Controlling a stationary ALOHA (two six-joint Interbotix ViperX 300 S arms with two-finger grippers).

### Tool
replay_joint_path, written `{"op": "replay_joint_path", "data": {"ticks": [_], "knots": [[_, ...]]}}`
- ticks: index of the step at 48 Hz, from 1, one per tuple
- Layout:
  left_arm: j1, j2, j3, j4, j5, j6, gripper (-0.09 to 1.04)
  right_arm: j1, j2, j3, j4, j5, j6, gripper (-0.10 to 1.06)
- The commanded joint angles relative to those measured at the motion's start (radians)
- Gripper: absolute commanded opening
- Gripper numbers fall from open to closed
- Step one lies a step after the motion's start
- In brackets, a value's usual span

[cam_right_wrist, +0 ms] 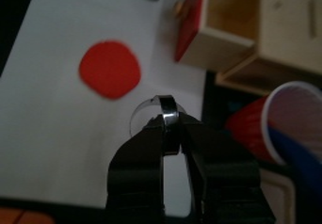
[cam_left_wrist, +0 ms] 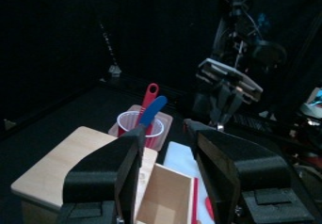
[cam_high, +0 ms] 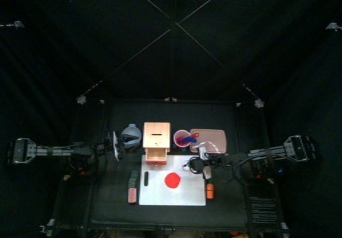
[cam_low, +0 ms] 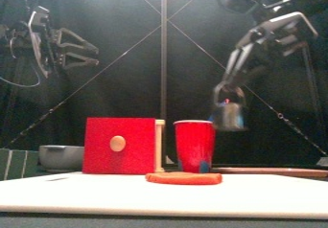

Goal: Get the cutter from the drawer then cut the dough then place the extra dough in the bowl
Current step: Shut the drawer

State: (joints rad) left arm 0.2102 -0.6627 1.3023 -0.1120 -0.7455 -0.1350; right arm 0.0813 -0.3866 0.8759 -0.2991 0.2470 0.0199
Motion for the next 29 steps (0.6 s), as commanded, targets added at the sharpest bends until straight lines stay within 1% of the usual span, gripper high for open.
{"op": "replay_joint_path", "data": {"ticks": [1,7,14,19,24,29], "knots": [[0.015,0.002,-0.037,0.0,-0.009,0.003,0.79,0.003,-0.017,0.048,0.0,-0.018,0.003,0.44],[0.018,0.002,-0.049,0.0,-0.009,0.003,0.79,-0.005,-0.009,0.067,-0.008,-0.038,0.003,0.44],[0.031,0.002,-0.052,0.0,-0.009,0.0,0.79,-0.006,0.02,0.074,0.005,-0.06,0.006,0.44],[0.032,0.002,-0.049,0.0,-0.009,0.0,0.79,-0.009,0.046,0.067,0.041,-0.063,0.008,0.44],[0.032,0.002,-0.046,0.0,-0.002,0.0,0.79,-0.015,0.077,0.058,0.103,-0.074,0.006,0.44],[0.032,0.002,-0.044,0.0,0.003,0.0,0.79,-0.018,0.094,0.054,0.123,-0.084,0.006,0.45]]}}
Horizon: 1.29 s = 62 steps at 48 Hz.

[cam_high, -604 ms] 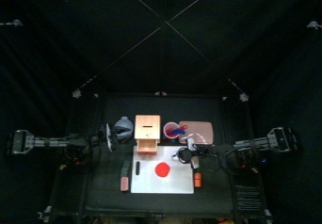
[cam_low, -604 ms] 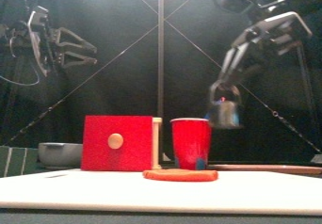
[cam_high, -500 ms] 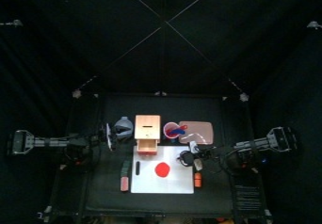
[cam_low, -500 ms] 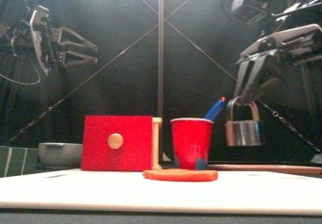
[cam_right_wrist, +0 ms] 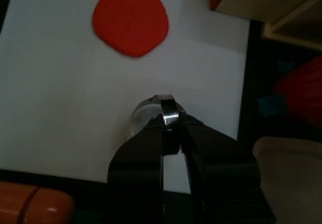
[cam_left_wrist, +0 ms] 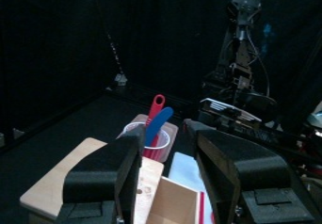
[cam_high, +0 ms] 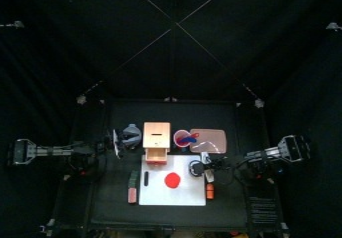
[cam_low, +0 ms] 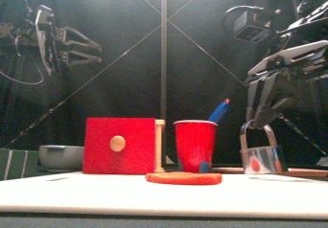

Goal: Get the cutter from the drawer then cut the dough then place the extra dough in the bowl
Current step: Shut the drawer

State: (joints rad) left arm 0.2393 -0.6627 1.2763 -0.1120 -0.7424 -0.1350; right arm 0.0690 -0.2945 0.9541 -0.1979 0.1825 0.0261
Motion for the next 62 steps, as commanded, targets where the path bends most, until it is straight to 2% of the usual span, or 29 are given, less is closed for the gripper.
{"op": "replay_joint_path", "data": {"ticks": [1,11,26,30,36,41,51,56,62], "knots": [[0.003,0.002,-0.018,0.0,0.0,0.0,0.79,-0.006,0.006,-0.025,0.023,-0.023,0.0,0.45],[0.003,0.002,-0.017,0.0,0.003,-0.002,0.79,-0.008,0.009,-0.028,0.032,-0.066,0.0,0.53],[0.003,0.002,-0.014,0.0,0.003,0.0,0.79,-0.011,0.011,-0.028,0.051,-0.072,0.0,0.76],[0.005,0.002,-0.017,0.0,0.008,0.0,0.79,-0.011,0.009,-0.031,0.044,-0.072,0.0,0.78],[0.041,0.014,-0.058,0.002,0.064,0.005,0.79,-0.011,0.011,-0.051,0.017,-0.104,-0.005,0.78],[0.103,0.049,-0.121,0.035,0.167,0.014,0.79,-0.009,0.017,-0.089,-0.003,-0.146,0.002,0.78],[0.232,0.196,-0.311,0.227,0.403,0.035,0.79,-0.003,0.095,-0.225,0.089,-0.133,-0.009,0.75],[0.301,0.29,-0.414,0.282,0.489,0.035,0.77,-0.002,0.164,-0.282,0.084,-0.133,-0.017,0.67],[0.351,0.405,-0.518,0.331,0.575,0.037,0.7,0.012,0.241,-0.336,0.067,-0.133,-0.006,0.49]]}}
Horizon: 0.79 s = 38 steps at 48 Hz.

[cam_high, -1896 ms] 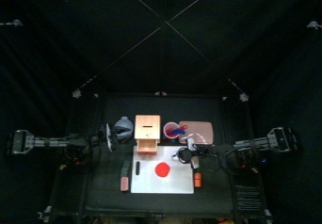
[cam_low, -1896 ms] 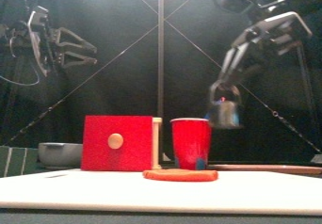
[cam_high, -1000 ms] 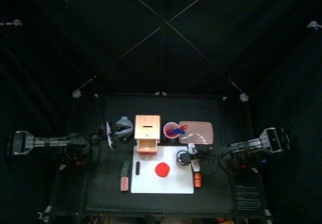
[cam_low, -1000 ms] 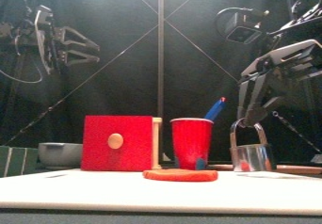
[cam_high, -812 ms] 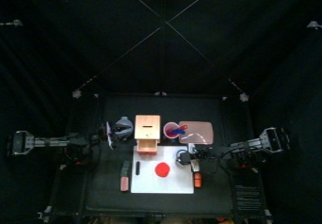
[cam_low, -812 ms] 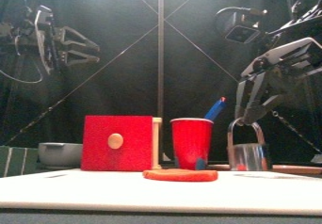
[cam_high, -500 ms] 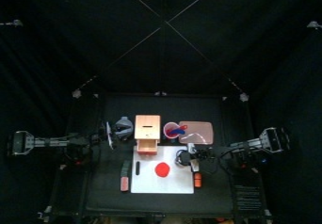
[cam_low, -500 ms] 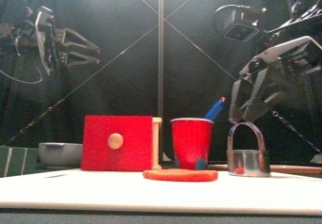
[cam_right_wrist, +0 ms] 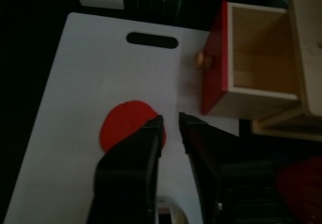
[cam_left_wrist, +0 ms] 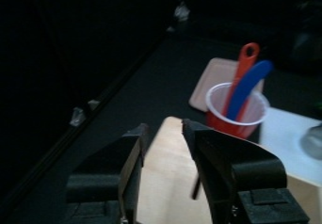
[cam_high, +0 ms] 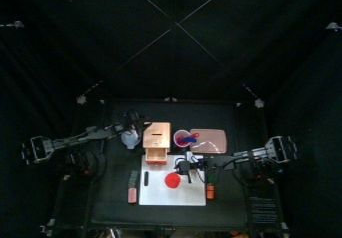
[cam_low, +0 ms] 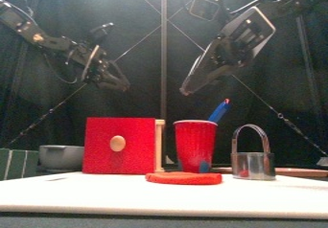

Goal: Get the cutter from the drawer then cut the dough then place the extra dough in the bowl
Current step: Shut the drawer

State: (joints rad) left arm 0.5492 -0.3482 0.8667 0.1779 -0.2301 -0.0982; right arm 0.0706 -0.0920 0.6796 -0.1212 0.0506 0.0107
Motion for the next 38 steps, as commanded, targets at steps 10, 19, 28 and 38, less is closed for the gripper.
{"op": "replay_joint_path", "data": {"ticks": [10,19,28,38], "knots": [[0.055,0.311,-0.301,0.126,0.224,0.002,0.49,0.037,0.146,-0.127,-0.011,-0.018,0.012,0.22],[0.057,0.436,-0.385,0.137,0.288,0.005,0.49,0.038,0.229,-0.186,0.002,-0.044,0.011,0.24],[0.057,0.449,-0.382,0.138,0.299,0.005,0.49,0.032,0.319,-0.288,-0.009,-0.018,0.008,0.24],[0.051,0.445,-0.362,0.156,0.344,0.008,0.49,0.031,0.407,-0.403,-0.051,0.067,0.005,0.24]]}}
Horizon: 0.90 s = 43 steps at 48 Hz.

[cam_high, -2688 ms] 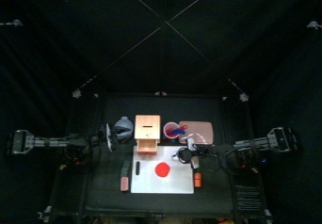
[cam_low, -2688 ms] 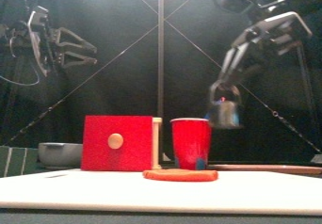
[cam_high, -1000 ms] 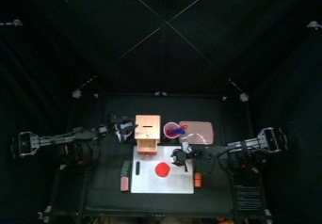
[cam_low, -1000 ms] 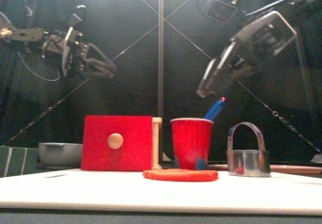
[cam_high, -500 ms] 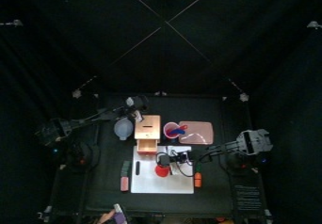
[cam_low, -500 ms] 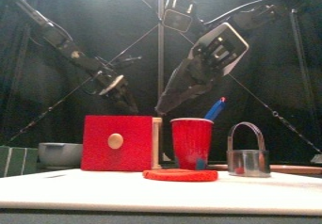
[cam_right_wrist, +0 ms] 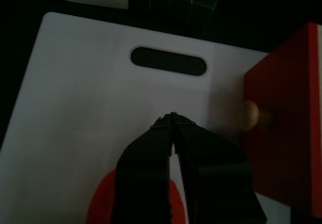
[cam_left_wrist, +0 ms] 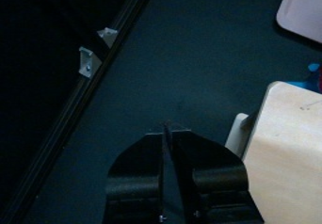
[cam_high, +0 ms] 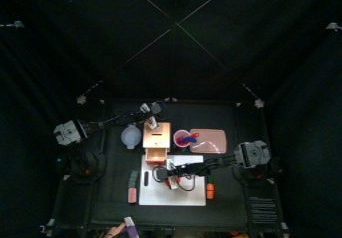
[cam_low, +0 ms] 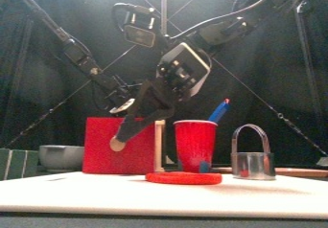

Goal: Get the cutter from the drawer then cut the dough then place the extra dough in the bowl
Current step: Shut the drawer

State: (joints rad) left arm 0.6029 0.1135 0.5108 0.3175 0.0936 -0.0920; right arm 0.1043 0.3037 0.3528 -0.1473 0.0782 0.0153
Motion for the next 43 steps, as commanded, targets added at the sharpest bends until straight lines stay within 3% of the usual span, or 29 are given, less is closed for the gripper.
{"op": "replay_joint_path", "data": {"ticks": [1,22,36,43], "knots": [[-0.005,-0.017,-0.006,0.02,0.023,0.002,0.49,-0.005,0.017,-0.086,-0.031,0.051,0.002,0.24],[-0.02,-0.017,0.018,0.028,0.032,0.003,0.49,-0.077,0.089,-0.221,-0.199,0.221,0.006,0.24],[-0.025,-0.014,0.021,0.029,0.026,0.002,0.49,-0.126,0.091,-0.284,-0.351,0.287,0.006,0.24],[-0.031,-0.015,0.02,0.031,0.021,0.003,0.49,-0.169,0.092,-0.291,-0.391,0.301,0.008,0.24]]}}
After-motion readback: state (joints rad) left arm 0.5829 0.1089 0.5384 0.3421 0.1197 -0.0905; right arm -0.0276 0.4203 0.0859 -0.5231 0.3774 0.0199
